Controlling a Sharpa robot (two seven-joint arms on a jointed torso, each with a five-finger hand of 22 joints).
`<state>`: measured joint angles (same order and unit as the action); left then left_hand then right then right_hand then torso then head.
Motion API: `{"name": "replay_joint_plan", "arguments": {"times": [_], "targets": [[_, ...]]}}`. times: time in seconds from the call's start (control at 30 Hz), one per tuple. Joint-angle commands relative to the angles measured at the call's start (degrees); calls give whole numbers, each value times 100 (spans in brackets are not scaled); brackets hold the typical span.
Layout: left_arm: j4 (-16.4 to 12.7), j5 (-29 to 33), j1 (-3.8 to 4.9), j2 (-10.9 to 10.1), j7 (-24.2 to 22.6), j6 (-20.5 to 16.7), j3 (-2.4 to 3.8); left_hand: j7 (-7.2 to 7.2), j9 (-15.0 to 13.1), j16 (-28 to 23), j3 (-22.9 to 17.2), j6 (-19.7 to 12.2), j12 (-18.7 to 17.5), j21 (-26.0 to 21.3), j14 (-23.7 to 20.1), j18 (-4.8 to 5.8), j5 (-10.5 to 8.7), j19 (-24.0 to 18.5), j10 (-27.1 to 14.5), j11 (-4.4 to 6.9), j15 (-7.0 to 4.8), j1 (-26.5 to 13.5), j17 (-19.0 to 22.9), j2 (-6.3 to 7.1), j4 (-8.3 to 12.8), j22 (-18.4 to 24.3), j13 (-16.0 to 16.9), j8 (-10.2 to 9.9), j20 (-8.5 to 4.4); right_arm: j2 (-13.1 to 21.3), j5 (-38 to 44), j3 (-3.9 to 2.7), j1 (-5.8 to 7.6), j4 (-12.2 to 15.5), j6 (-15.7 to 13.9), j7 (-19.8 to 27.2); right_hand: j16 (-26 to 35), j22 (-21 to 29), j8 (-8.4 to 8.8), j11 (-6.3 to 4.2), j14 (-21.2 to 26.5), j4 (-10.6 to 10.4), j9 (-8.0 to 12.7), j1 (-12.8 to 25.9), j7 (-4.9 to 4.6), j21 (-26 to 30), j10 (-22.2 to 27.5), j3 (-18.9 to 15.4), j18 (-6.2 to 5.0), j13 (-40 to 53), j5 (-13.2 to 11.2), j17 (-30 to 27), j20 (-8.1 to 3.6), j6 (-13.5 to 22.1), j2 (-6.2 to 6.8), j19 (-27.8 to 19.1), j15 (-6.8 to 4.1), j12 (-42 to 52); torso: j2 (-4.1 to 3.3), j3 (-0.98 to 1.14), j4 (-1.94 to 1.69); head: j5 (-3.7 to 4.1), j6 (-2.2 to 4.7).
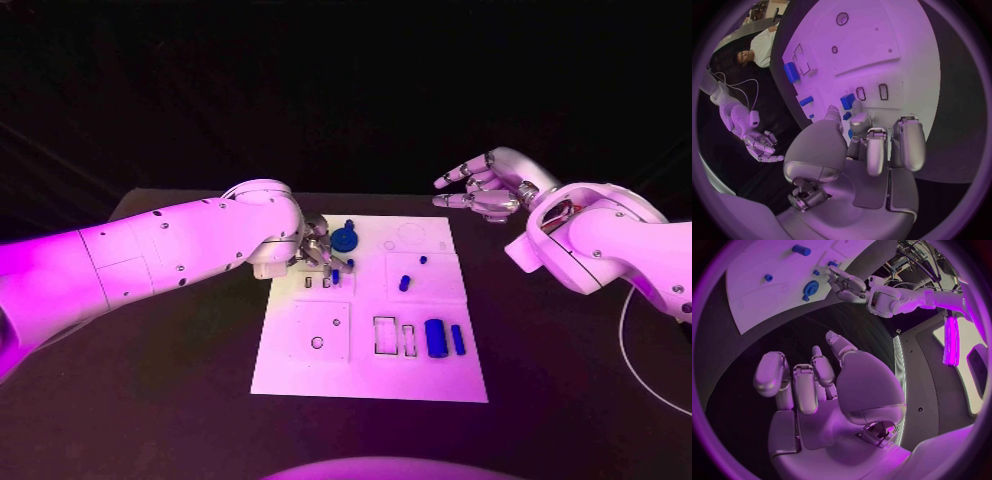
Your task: Assemble the parts on the task board
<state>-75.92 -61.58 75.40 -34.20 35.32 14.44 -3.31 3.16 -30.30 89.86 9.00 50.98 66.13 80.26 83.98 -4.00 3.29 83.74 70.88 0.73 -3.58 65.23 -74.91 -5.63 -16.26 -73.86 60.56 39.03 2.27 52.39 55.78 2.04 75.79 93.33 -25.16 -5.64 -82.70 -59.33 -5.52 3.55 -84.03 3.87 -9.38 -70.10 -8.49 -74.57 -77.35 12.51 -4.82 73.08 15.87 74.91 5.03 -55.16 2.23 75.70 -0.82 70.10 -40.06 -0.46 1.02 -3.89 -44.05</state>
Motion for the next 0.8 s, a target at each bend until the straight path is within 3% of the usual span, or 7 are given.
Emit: {"name": "replay_joint_plan", "arguments": {"times": [0.03, 0.67, 0.8], "targets": [[2, 22, -7, 24, -45, 139, 0, 12, -13, 14, 33, -38, 38, 26, 602, 97, -9, 119, 51, -9, -56, 87, -1509, 9, 4, -15, 13, 36, -22, -11, 49, -3, -2, -10, 1, 18, 18, 3, -19, -12, -337, -16, -9, -17, -9, 23, 22, 22, -114, -2, 19, 314, 5, -9, -50, -41, -14, -15, 0, 1, 3, -1, -10], [56, 22, -38, 73, -66, 155, -2, 8, -56, 14, 8, -56, 51, 45, 602, 101, -3, 122, 60, -5, -58, 294, -1509, -58, 27, -54, 41, 66, -23, -30, 45, -2, -2, -16, 43, 8, 20, 0, -19, -12, -337, -17, -9, -16, -9, 22, 22, 22, -113, -1, 19, 312, 5, -8, -51, -39, -14, -14, 0, 3, -1, 14, -31], [61, 46, -39, 76, -76, 137, -2, 5, -84, 14, -84, -75, 48, 51, 602, 102, 0, 119, 59, -2, -62, 486, -1509, -171, 67, -70, 51, 79, -26, -33, 44, -2, -2, -17, 51, 6, 20, 0, -19, -12, -337, -17, -9, -16, -9, 22, 22, 22, -113, -1, 19, 312, 5, -8, -51, -39, -14, -14, 1, 2, 3, 12, -35]]}}
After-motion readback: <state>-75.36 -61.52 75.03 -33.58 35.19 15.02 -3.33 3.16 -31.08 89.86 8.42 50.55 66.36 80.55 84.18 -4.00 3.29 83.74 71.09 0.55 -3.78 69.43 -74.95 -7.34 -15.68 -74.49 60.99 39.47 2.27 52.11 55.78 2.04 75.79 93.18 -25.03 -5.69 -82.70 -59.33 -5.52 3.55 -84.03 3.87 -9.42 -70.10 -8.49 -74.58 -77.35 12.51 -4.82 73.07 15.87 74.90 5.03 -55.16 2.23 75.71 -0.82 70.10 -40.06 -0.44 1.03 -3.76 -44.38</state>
